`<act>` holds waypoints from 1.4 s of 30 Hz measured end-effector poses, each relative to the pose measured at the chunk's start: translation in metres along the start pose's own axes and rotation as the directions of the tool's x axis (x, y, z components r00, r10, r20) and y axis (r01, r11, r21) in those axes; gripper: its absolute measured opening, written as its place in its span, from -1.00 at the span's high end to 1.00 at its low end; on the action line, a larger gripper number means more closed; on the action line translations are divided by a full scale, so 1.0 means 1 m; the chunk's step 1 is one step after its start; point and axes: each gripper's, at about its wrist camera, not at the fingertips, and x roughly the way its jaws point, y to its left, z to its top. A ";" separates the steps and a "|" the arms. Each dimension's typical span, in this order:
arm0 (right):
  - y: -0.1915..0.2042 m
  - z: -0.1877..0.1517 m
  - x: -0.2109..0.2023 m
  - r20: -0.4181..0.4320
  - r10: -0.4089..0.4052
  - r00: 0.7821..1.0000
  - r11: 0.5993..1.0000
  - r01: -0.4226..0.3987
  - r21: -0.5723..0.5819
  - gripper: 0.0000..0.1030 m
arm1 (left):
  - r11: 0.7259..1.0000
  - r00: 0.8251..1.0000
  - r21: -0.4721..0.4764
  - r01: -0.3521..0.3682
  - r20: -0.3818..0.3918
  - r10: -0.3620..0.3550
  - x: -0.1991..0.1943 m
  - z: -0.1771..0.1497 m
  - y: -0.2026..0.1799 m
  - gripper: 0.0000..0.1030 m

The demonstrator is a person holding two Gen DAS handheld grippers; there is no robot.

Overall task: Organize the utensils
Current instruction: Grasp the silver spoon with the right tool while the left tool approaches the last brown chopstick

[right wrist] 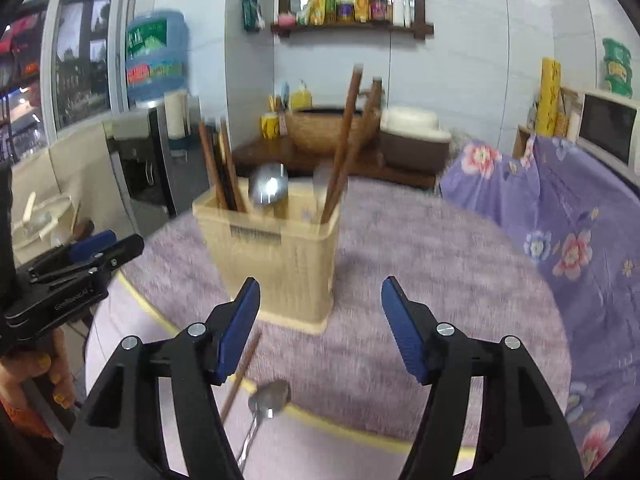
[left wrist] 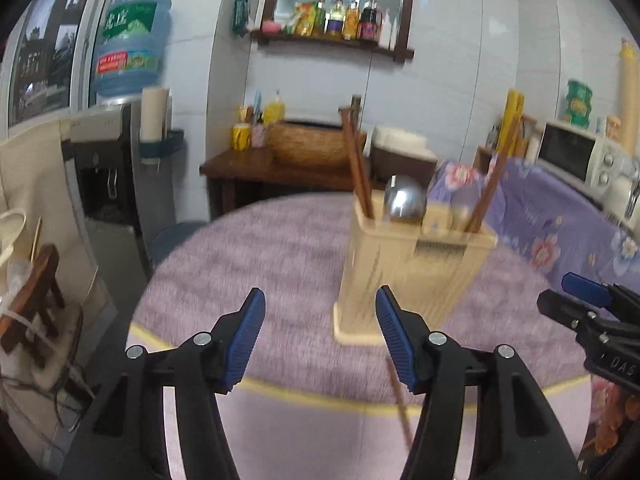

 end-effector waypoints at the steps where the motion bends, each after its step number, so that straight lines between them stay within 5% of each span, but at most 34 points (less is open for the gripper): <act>1: 0.005 -0.016 0.009 -0.050 0.008 0.999 1.000 -0.008 0.001 -0.23 | 1.000 1.000 -0.016 0.001 -0.025 -0.001 0.002 -0.011 0.003 -0.12; 6: 0.025 -0.067 0.043 -0.198 0.001 0.980 1.000 0.003 0.016 -0.23 | 0.996 0.994 -0.079 -0.047 -0.104 0.038 0.004 -0.047 0.020 -0.12; 11: 0.043 -0.097 0.050 -0.260 0.020 0.965 1.000 -0.015 0.021 -0.22 | 0.993 0.992 -0.104 -0.056 -0.119 0.043 -0.007 -0.063 0.033 -0.12; 16: 0.043 -0.101 0.053 -0.256 0.042 0.966 0.999 -0.033 0.039 0.15 | 0.993 0.992 -0.113 -0.041 -0.121 0.028 -0.010 -0.068 0.031 -0.14; 23: 0.044 -0.095 0.062 -0.249 0.060 0.967 0.997 -0.048 0.052 0.41 | 0.994 0.992 -0.107 -0.020 -0.126 0.007 -0.009 -0.070 0.023 -0.14; 25: 0.045 -0.094 0.064 -0.250 0.077 0.965 0.996 -0.066 0.053 0.76 | 0.995 0.991 -0.102 -0.018 -0.132 0.004 -0.008 -0.070 0.021 -0.14; 42: -0.038 -0.109 0.040 -0.244 0.050 0.968 0.990 -0.015 0.142 0.85 | 0.995 0.973 -0.062 0.081 -0.211 -0.092 0.009 -0.079 -0.011 -0.14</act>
